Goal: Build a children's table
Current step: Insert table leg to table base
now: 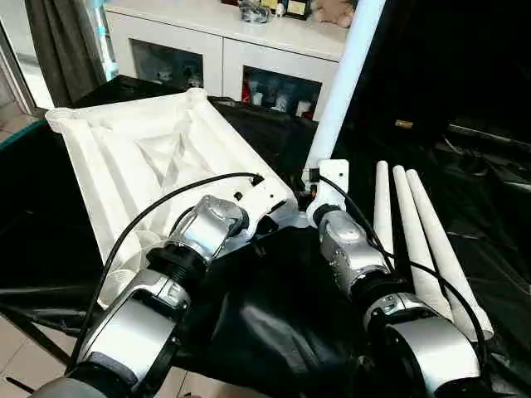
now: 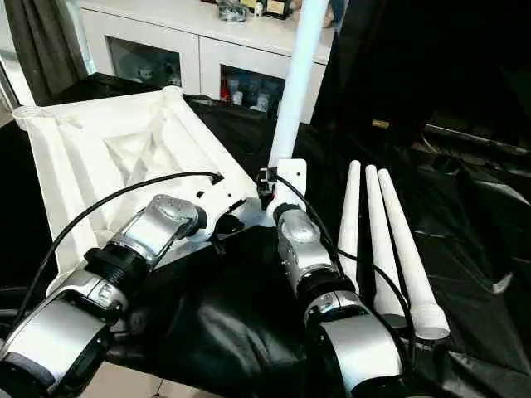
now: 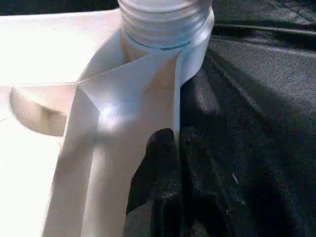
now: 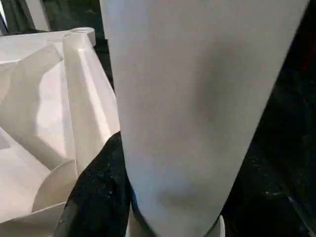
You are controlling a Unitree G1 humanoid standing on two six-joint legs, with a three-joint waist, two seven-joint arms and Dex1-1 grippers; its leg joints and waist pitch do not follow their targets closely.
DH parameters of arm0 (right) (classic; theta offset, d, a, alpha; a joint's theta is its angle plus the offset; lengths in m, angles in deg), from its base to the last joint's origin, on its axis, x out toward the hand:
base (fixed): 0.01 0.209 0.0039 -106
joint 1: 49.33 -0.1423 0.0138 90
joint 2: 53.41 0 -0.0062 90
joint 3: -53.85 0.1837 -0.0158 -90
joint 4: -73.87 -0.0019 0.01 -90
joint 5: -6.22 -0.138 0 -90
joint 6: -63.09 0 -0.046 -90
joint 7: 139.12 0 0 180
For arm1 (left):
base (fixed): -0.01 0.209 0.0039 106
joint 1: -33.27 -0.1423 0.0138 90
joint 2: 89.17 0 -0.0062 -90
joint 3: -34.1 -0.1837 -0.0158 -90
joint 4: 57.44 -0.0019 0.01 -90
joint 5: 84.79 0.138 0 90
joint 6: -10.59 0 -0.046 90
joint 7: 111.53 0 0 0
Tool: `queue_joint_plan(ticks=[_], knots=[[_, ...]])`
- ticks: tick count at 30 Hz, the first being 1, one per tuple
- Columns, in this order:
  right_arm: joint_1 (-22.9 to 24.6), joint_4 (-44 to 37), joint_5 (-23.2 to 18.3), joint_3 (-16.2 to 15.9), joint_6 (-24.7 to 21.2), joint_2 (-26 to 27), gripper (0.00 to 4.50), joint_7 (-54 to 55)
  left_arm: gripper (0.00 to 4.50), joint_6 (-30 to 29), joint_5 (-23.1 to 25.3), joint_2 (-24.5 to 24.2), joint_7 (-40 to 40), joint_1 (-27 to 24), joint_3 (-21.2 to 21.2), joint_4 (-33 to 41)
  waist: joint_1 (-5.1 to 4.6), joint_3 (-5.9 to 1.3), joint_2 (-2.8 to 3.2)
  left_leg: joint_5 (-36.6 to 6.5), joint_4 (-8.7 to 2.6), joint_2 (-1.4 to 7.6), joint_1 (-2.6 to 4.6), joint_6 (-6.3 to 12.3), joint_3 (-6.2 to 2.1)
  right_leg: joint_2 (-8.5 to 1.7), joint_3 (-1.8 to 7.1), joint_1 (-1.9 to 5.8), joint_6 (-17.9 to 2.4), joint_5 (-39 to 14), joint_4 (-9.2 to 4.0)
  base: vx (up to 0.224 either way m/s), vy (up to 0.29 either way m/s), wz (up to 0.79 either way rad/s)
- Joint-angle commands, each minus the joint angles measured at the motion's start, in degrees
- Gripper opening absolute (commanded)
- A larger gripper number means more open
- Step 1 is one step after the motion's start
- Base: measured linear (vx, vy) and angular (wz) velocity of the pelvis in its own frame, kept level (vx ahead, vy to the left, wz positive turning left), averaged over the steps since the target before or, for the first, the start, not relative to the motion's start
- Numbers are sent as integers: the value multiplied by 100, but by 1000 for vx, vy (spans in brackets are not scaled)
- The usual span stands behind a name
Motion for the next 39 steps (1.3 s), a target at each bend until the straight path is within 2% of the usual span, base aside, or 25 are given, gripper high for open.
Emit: queue_joint_plan(ticks=[1, 6, 11, 13, 15, 16, 17, 19, 24, 25, 26, 27, 28, 30, 31, 32, 33, 34, 35, 36, 37, 38, 39], knots=[[256, 568, 27, 0, -400, 195, 190, -44, 0, -37, 165, 5, 415, 47, -3, -231, -19, -184, 123, -2005, -507, 592, 58, -183, -292, -860, 569, 49, -524, -2186, -530, 0, 0, 0], [252, 575, 51, 23, -411, 198, 190, 21, 0, -28, 158, -31, 395, 48, 18, -252, -25, -173, 143, -2176, -520, 596, 64, -223, -304, -870, 570, 37, -495, -2354, -552, 0, 0, 0], [228, 589, 38, 108, -422, 207, 190, 54, 0, -20, 165, -49, 359, 60, 29, -261, -31, -161, 136, -2313, -521, 586, 70, -224, -316, -881, 568, 14, -407, -2673, -595, 0, 0, 0], [212, 578, -11, 191, -416, 201, 246, -4, 0, -4, 163, -47, 353, 70, 33, -276, -31, -158, 136, -2309, -524, 590, 70, -214, -320, -878, 567, 8, -383, -2724, -601, 0, 0, 0], [196, 569, -43, 240, -414, 198, 263, -41, 0, 10, 161, -52, 346, 74, 34, -284, -41, -162, 146, -2343, -531, 596, 68, -219, -329, -874, 570, 6, -385, -2728, -601, 0, 0, 0], [192, 569, -45, 244, -415, 198, 269, -45, 0, 12, 160, -54, 342, 74, 34, -283, -37, -177, 139, -2282, -533, 599, 51, -224, -328, -881, 573, 22, -397, -2639, -591, 0, 0, 0], [181, 572, -43, 252, -409, 198, 294, -50, 0, 16, 160, -60, 331, 74, 32, -281, -42, -167, 148, -2234, -546, 611, 30, -239, -337, -878, 568, 27, -420, -2522, -570, 0, 0, 0], [148, 575, -41, 293, -392, 197, 303, -75, 0, 27, 162, -66, 316, 79, 34, -287, -45, -167, 143, -2266, -537, 602, 54, -248, -320, -872, 573, 10, -455, -2463, -571, 0, 0, 0], [94, 557, -65, 364, -346, 194, 352, -109, 0, 62, 156, -94, 270, 91, 44, -282, -19, -186, 130, -1835, -523, 596, 22, -130, -283, -882, 593, 54, -545, -2142, -536, 0, 0, 0], [71, 527, -60, 374, -296, 186, 357, -196, 0, 138, 146, -103, 235, 92, 39, -285, -19, -208, 134, -1590, -511, 599, 4, -96, -265, -874, 597, 81, -664, -1723, -479, 0, 0, 0], [59, 475, -56, 361, -256, 174, 357, -272, 0, 178, 132, -118, 189, 86, 38, -271, -12, -215, 138, -1483, -507, 598, -9, -80, -259, -872, 598, 96, -704, -1553, -460, 0, 0, 0], [53, 423, -55, 351, -217, 163, 381, -351, 0, 224, 123, -134, 143, 78, 32, -254, 0, -225, 133, -1397, -499, 601, -4, -65, -247, -868, 592, 99, -736, -1374, -436, 0, 0, 0], [58, 349, -23, 312, -184, 129, 381, -411, 0, 272, 106, -156, 76, 55, 28, -216, -8, -237, 122, -1178, -485, 594, -11, -2, -230, -846, 589, 118, -835, -1006, -379, 0, 0, 0], [94, 195, 16, 257, -148, 50, 398, -527, 0, 288, 71, -198, -34, 7, 28, -117, -1, -237, 115, -981, -453, 569, -10, 112, -191, -846, 593, 128, -924, -751, -357, 0, 0, 0], [120, 107, 25, 235, -137, 5, 407, -593, 0, 275, 53, -220, -89, -18, 30, -60, 2, -257, 97, -761, -435, 557, -46, 189, -183, -842, 585, 169, -951, -552, -317, 0, 0, 0], [183, -85, 30, 210, -156, -80, 418, -736, 0, 224, 29, -260, -159, -58, 34, 52, 8, -270, 104, -645, -421, 556, -46, 224, -177, -837, 583, 169, -975, -407, -295, 0, 0, 0], [280, -360, 39, 168, -185, -187, 427, -958, 0, 197, 18, -309, -225, -104, 33, 163, 18, -309, 99, -245, -377, 567, -54, 388, -167, -814, 573, 177, -1092, 273, -196, 0, 0, 0], [280, -360, 39, 168, -185, -187, 434, -958, 0, 197, 18, -309, -225, -104, 33, 163, 20, -305, 98, -143, -360, 563, -62, 465, -159, -803, 570, 163, -1125, 496, -178, 0, 0, 0], [425, -756, -5, 110, -286, -300, 442, -1265, 0, 253, 21, -368, -289, -158, 20, 222, 5, -290, 83, -70, -341, 542, -81, 596, -148, -783, 573, 153, -1198, 716, -156, 0, 0, 0], [450, -825, -18, 103, -310, -317, 447, -1316, 0, 266, 22, -378, -300, -167, 18, 228, 0, -282, 85, -127, -334, 540, -81, 645, -143, -782, 577, 149, -1213, 687, -164, 0, 0, 0], [702, -1519, -195, 41, -630, -466, 447, -1822, 0, 381, 16, -467, -403, -241, -5, 275, 3, -284, 70, -213, -332, 537, -94, 689, -143, -802, 572, 170, -1189, 515, -180, 0, 0, 0], [814, -1822, -256, -1, -793, -542, 447, -2012, 0, 432, 13, -504, -454, -273, -18, 298, 26, -260, 57, -339, -331, 537, -95, 751, -144, -795, 571, 184, -1083, 253, -228, 0, 0, 0], [847, -1906, -273, -20, -856, -568, 447, -2069, 0, 435, 14, -514, -460, -281, -19, 305, 18, -258, 64, -420, -350, 556, -88, 704, -159, -795, 568, 173, -1010, -43, -257, 0, 0, 0]])
